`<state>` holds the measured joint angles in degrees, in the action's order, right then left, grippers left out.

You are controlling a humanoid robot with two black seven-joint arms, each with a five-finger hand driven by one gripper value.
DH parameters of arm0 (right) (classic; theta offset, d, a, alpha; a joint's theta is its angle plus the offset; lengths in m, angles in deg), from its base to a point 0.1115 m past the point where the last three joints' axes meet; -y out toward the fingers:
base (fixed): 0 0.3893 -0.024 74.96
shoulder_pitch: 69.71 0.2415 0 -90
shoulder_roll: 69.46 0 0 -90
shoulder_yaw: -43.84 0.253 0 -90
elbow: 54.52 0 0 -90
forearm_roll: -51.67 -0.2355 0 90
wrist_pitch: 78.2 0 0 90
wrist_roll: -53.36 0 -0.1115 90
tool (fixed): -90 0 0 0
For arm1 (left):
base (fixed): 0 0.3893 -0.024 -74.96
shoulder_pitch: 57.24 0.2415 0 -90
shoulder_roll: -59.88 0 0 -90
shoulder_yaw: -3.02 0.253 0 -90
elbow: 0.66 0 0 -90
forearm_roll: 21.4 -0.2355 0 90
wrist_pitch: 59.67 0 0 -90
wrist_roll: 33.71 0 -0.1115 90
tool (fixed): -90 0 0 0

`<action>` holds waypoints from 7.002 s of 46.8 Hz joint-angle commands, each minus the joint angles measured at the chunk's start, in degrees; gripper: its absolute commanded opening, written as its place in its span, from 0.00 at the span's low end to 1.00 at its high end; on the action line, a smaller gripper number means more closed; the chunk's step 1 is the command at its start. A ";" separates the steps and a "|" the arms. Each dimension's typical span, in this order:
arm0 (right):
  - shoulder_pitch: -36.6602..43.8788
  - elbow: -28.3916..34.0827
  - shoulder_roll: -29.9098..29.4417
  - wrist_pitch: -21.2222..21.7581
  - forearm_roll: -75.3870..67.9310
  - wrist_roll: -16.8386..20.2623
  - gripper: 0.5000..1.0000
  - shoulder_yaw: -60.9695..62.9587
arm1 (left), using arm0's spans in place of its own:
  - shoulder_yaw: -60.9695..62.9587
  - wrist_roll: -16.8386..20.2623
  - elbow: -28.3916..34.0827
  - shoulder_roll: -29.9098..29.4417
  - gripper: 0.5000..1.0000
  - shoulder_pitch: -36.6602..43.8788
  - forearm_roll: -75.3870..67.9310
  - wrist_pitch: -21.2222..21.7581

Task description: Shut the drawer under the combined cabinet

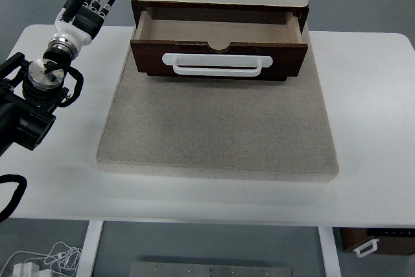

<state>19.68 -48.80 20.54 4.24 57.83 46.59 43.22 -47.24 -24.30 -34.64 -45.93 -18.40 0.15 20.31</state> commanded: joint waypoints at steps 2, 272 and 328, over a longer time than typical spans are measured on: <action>0.00 0.00 0.00 0.00 0.00 0.00 0.90 0.00 | -0.01 0.00 -0.03 -0.01 1.00 0.00 -0.11 0.00; 0.00 0.00 0.00 0.00 0.00 0.00 0.90 0.00 | 33.48 -43.77 -45.73 -11.79 1.00 -26.54 -53.90 -17.75; 0.00 0.00 0.00 0.00 0.00 0.00 0.90 0.00 | 33.48 -43.59 -38.79 -8.98 1.00 -26.63 -55.65 -16.52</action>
<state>19.68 -48.80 20.54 4.24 57.83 46.59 43.24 -13.76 -67.91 -73.91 -55.02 -45.11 -55.22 3.77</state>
